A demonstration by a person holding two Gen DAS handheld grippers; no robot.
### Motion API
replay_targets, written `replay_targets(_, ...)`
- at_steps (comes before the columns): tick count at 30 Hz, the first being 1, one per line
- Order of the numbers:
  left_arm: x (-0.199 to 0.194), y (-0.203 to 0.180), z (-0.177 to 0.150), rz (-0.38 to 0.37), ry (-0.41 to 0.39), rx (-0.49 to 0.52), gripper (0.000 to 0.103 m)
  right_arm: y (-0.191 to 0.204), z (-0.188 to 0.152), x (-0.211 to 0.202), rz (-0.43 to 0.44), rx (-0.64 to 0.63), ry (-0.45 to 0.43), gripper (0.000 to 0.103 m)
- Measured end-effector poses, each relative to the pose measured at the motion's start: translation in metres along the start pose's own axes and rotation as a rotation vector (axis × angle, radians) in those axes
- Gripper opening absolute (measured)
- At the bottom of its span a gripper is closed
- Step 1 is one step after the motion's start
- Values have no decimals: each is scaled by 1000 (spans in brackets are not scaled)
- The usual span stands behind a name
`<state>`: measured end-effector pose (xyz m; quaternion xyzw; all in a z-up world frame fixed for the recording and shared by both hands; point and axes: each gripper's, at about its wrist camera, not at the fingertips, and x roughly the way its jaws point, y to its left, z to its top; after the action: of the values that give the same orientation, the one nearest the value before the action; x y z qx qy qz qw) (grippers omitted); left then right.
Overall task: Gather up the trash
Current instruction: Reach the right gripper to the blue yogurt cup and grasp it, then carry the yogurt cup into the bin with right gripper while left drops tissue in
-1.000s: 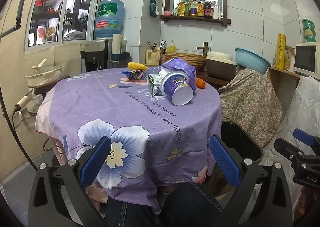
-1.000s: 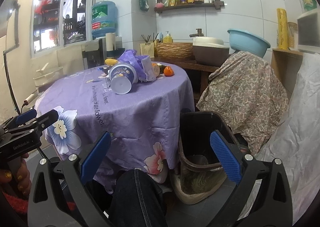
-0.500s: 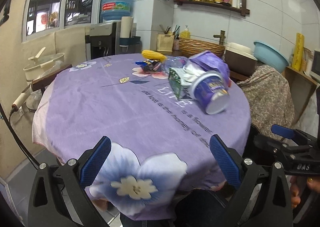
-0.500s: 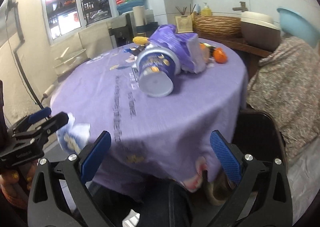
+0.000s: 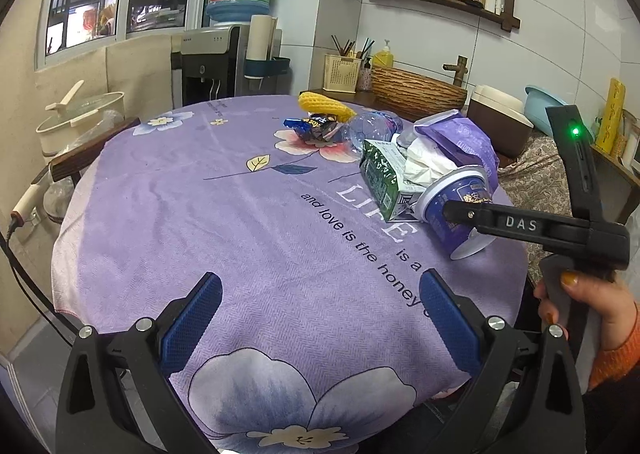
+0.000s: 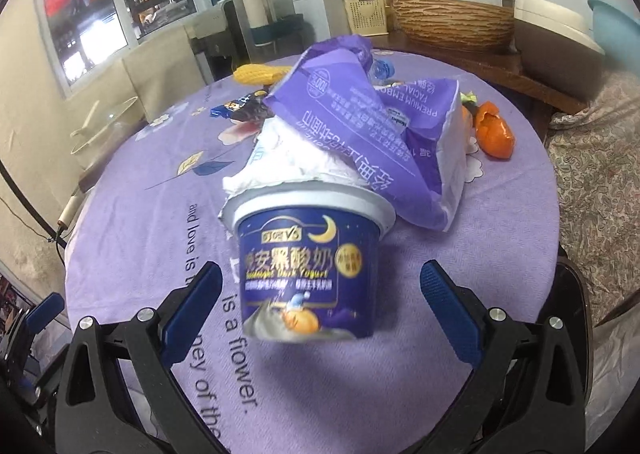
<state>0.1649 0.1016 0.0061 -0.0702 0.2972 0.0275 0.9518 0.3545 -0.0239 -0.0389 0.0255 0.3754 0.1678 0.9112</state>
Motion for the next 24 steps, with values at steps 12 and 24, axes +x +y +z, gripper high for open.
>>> replay_targets(12, 10, -2, 9, -30, 16, -3, 98, 0, -9, -3, 80, -4, -5, 72)
replay_targets(24, 38, -32, 45, -182, 41, 13, 84, -7, -50, -64, 73, -51, -105, 72)
